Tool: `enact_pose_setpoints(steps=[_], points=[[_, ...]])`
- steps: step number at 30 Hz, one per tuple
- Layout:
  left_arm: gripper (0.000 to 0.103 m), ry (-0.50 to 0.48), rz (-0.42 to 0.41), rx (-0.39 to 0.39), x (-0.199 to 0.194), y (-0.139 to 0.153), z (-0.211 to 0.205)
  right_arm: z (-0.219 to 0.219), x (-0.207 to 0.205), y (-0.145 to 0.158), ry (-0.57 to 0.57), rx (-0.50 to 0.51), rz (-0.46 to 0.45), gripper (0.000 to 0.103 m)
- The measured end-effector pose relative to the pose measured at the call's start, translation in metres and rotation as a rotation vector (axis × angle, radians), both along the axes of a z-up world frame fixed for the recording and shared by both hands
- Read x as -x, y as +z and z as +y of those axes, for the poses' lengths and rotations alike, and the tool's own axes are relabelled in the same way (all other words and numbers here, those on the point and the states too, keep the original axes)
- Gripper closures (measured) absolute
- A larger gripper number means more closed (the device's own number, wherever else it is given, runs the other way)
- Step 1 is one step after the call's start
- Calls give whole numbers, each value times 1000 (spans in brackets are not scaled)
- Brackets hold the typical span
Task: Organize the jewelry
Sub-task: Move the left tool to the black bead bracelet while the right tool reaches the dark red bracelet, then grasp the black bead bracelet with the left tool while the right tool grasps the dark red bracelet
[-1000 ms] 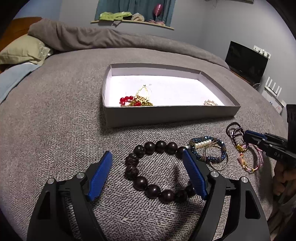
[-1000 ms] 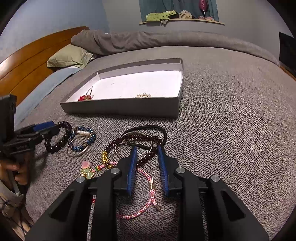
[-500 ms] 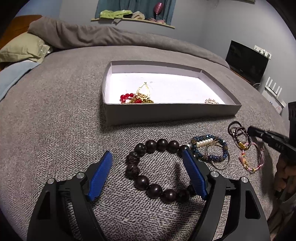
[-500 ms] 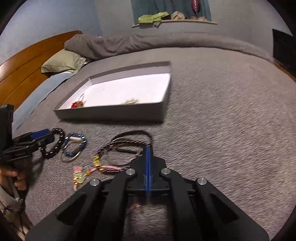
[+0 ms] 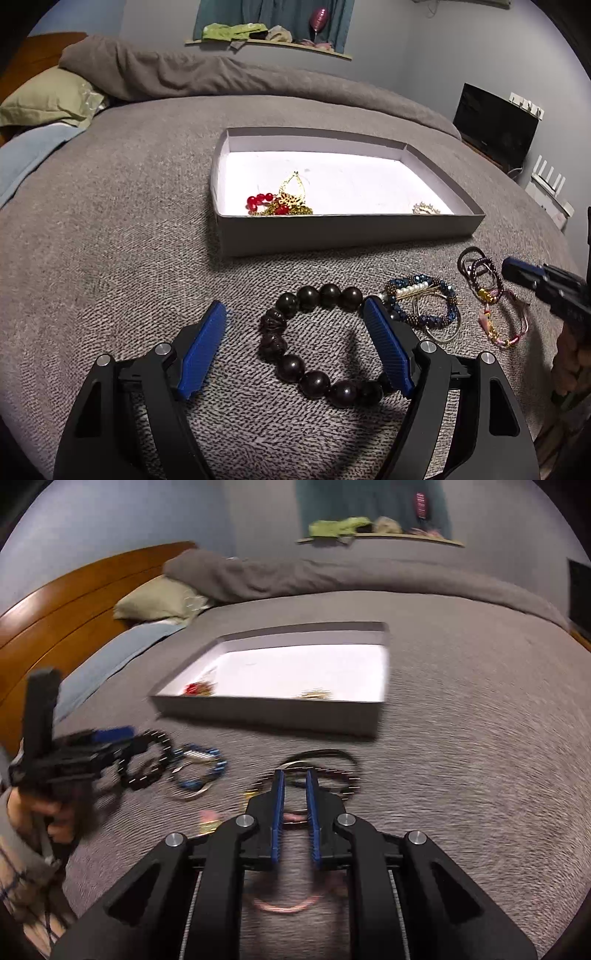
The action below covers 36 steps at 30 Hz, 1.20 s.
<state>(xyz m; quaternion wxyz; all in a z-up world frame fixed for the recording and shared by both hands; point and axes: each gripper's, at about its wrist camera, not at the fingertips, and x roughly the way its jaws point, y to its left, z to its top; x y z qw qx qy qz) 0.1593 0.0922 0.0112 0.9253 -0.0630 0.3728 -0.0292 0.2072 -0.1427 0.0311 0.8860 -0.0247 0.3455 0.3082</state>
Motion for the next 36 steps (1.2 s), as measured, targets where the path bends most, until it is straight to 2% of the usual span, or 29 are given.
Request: enact_pose_setpoints(steps=[6,11,20,21,22,23,25,26,28,33,36], points=[[25,-16,-7,-11,2,2,-5,23,12,-9,84,48,2,91],[25,-9,3,-19,1,1,-5,31,10,-18,88,83,20,91],[27,-17,84,-47,-10,-15,-4,42,1,-27,103,145,39,91],[31,-21,86,-49,-10,-16,-4,43,2,-27,105,152,36,91],[42,-24,85,-53,-10,-16,-4,43,2,-26,106,155,31,92],[46,-22,83,-57,-10,-15,-3,43,3,-26,106,156,24,94],[76,-5,75,-56,-9,-14,1,43,4,-24,106,154,15,95],[82,6,67,-41,-8,-12,6,43,5,-23,106,149,11,95],[88,13,51,-12,-6,-9,11,42,6,-19,107,132,-1,96],[88,16,-13,-8,0,5,9,37,9,-7,103,77,-33,96],[88,13,-79,12,7,19,7,32,8,1,95,35,-44,96]])
